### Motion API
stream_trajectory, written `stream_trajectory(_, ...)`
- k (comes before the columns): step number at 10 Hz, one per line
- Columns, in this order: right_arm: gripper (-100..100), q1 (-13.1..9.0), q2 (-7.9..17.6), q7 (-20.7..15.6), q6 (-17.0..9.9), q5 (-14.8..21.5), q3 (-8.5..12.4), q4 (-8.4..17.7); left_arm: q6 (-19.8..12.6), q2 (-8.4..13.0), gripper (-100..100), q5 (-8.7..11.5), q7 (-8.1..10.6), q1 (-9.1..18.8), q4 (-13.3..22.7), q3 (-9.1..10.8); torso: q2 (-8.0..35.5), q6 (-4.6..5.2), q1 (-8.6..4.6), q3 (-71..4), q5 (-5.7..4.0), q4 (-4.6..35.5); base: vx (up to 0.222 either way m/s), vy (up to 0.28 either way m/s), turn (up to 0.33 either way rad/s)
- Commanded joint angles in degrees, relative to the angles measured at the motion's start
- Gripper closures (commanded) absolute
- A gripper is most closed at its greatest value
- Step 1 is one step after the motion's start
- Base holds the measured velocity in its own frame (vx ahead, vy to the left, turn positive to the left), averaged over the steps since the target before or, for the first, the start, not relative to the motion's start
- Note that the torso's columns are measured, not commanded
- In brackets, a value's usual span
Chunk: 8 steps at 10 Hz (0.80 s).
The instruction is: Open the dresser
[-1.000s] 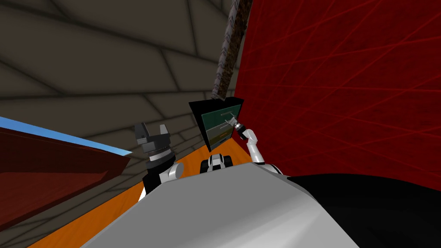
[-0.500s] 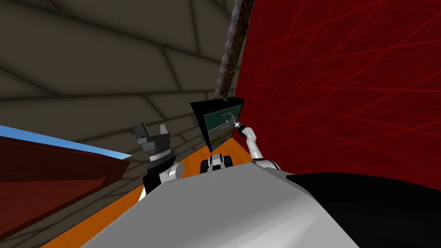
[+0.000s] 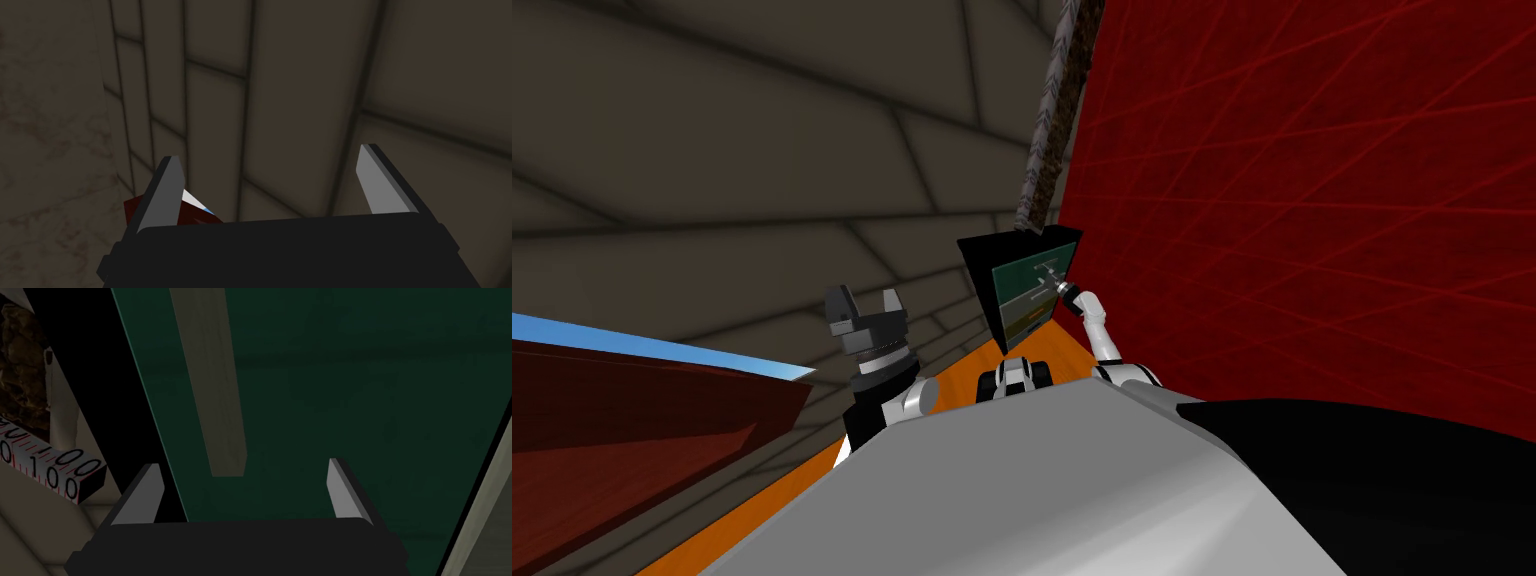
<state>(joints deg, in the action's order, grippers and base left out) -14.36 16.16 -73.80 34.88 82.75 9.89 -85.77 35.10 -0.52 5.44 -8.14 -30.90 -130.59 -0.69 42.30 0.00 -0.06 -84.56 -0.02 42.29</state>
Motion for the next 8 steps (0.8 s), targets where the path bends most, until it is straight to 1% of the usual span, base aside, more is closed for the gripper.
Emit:
stream_trajectory(1, -100, -0.62, 0.37, -0.85, 0.04, 1.13, 0.11, 0.62, 0.00, 0.00, 0, 0.00, 0.00, 0.00, 0.00, 0.00, 0.03, 0.01, -0.03, 0.02, -0.01, 0.01, 0.005, 0.023, -0.008)
stream_trajectory(2, -100, -1.93, 1.96, 0.60, -0.25, 1.55, 0.10, 1.27, 0.00, 0.01, 0, 0.00, 0.00, 0.00, 0.00, 0.00, 0.04, 0.01, -0.08, 0.03, -0.02, 0.01, 0.055, 0.072, 0.035)
stream_trajectory(3, -100, -1.61, 1.34, -0.11, -0.18, 1.56, 0.02, 1.12, 0.00, 0.00, 0, 0.00, 0.00, 0.00, 0.00, 0.00, -0.13, -0.02, 0.15, -0.07, 0.04, -0.02, 0.036, 0.044, 0.006)
stream_trajectory(4, 100, -1.74, 1.45, 0.18, -0.26, 1.61, 0.01, 1.17, 0.00, 0.00, 0, 0.00, 0.00, 0.00, 0.00, 0.00, -0.05, 0.01, 0.06, -0.04, 0.03, -0.03, 0.005, 0.007, -0.001)
stream_trajectory(5, 100, -1.76, 1.81, 0.55, 0.22, 1.42, 0.00, 0.87, 0.00, 0.01, 0, 0.00, 0.00, 0.00, 0.00, 0.00, 0.06, 0.01, -0.05, 0.03, -0.02, 0.01, -0.098, -0.027, -0.070)
stream_trajectory(6, 100, -1.77, 1.91, 0.65, 0.33, 1.37, 0.00, 0.79, 0.00, 0.01, 0, 0.00, 0.00, 0.02, 0.00, 0.01, 0.19, 0.01, -0.18, 0.13, -0.19, -0.32, -0.183, -0.063, -0.058)
stream_trajectory(8, 100, -1.81, 2.29, 1.04, 0.80, 1.19, 0.00, 0.49, -0.01, 0.01, 0, 0.00, 0.00, 0.03, 0.01, 0.01, 0.07, -0.08, -0.05, 0.06, -0.11, -0.19, -0.188, -0.090, -0.039)
